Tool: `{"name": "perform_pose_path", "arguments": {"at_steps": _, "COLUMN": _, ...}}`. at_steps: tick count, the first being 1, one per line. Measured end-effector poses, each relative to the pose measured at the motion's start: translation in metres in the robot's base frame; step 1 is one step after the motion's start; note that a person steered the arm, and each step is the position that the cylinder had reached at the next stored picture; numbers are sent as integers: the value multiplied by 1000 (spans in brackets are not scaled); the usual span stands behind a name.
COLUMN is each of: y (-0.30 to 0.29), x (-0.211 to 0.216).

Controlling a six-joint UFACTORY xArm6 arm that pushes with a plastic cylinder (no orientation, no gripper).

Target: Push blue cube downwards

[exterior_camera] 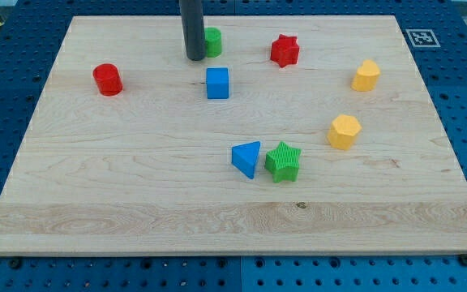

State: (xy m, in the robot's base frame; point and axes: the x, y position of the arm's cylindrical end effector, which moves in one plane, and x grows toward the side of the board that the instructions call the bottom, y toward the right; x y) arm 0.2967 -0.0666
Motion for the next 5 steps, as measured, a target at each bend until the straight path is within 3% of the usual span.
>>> {"name": "perform_pose_path", "arguments": {"at_steps": 5, "y": 43, "x": 41}}
